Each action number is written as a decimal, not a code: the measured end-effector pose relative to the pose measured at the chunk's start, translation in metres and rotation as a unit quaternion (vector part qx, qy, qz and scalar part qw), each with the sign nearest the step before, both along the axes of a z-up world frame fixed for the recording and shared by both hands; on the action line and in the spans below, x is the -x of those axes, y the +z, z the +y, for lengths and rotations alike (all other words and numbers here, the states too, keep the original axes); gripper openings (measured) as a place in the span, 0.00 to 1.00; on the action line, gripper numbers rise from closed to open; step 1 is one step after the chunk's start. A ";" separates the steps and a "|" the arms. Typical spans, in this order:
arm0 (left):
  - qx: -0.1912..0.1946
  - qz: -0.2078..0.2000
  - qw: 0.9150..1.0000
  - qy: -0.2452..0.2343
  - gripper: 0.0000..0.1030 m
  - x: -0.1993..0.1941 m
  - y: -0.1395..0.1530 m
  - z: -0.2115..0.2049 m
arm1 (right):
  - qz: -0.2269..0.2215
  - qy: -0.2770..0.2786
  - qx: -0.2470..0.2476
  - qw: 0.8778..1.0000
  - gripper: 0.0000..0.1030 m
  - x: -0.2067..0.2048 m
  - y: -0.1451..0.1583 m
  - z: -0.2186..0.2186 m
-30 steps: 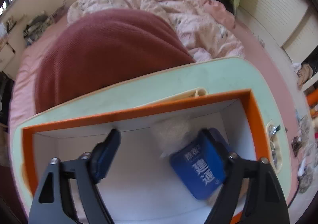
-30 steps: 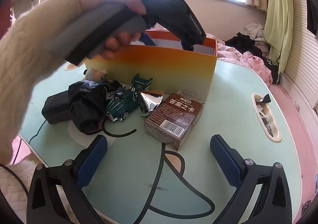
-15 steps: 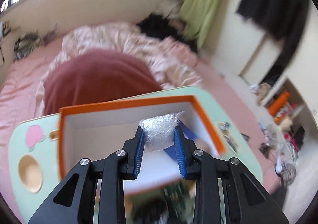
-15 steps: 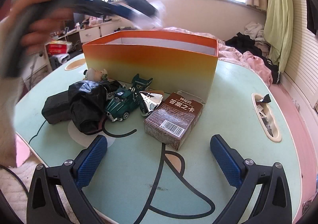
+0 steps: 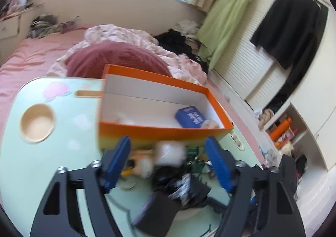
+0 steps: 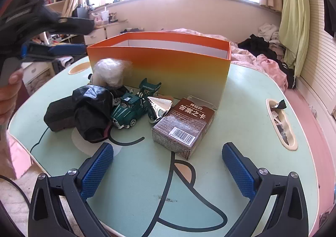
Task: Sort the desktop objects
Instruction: 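Lift the plastic-wrapped item out and set it on the table, then reach into the box and grasp the blue square box with the right tool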
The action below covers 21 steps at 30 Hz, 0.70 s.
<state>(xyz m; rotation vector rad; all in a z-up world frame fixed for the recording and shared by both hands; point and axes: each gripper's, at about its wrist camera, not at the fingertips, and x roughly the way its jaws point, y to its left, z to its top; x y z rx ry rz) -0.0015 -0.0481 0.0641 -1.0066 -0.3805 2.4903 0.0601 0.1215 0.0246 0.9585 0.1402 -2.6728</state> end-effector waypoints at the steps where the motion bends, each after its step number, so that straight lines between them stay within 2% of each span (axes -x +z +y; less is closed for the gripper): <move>1: 0.009 -0.001 1.000 0.005 0.80 -0.006 -0.002 -0.005 | -0.001 0.000 0.000 1.000 1.00 0.000 0.000 0.000; 4: 0.066 -0.022 0.998 0.009 0.80 -0.022 -0.020 -0.012 | 0.003 0.005 -0.001 1.000 0.98 -0.002 0.005 0.000; 6: 0.077 -0.055 0.995 -0.014 0.80 -0.028 -0.036 -0.017 | 0.035 0.014 -0.003 0.999 0.97 -0.009 0.025 0.000; 8: 0.068 -0.078 0.994 -0.021 0.80 -0.032 -0.045 -0.022 | 0.058 0.022 -0.019 0.998 0.97 -0.007 0.059 0.000; 10: 0.071 -0.074 0.995 -0.016 0.80 -0.036 -0.047 -0.024 | 0.076 0.017 -0.029 0.997 0.97 0.008 0.102 0.000; 11: 0.078 -0.068 0.994 -0.017 0.80 -0.038 -0.046 -0.023 | 0.068 0.014 -0.033 0.997 0.97 0.021 0.116 0.000; 12: 0.083 -0.063 0.994 -0.019 0.80 -0.040 -0.046 -0.022 | 0.048 0.013 -0.037 0.998 0.94 0.040 0.128 -0.001; 13: 0.088 -0.060 0.994 -0.024 0.80 -0.041 -0.047 -0.021 | 0.018 0.016 -0.047 0.999 0.79 0.062 0.135 -0.003; 14: 0.092 -0.060 0.994 -0.026 0.80 -0.042 -0.048 -0.020 | -0.029 0.018 -0.066 0.997 0.56 0.089 0.137 -0.007; 16: 0.095 -0.058 0.993 -0.029 0.80 -0.046 -0.052 -0.023 | -0.120 0.013 -0.106 0.987 0.42 0.137 0.126 -0.015; 19: 0.088 -0.060 0.994 -0.026 0.80 -0.042 -0.052 -0.031 | -0.229 0.011 -0.170 0.958 0.40 0.191 0.094 -0.026; 21: 0.083 -0.061 0.995 -0.018 0.80 -0.041 -0.053 -0.035 | -0.268 0.000 -0.188 0.945 0.41 0.208 0.079 -0.025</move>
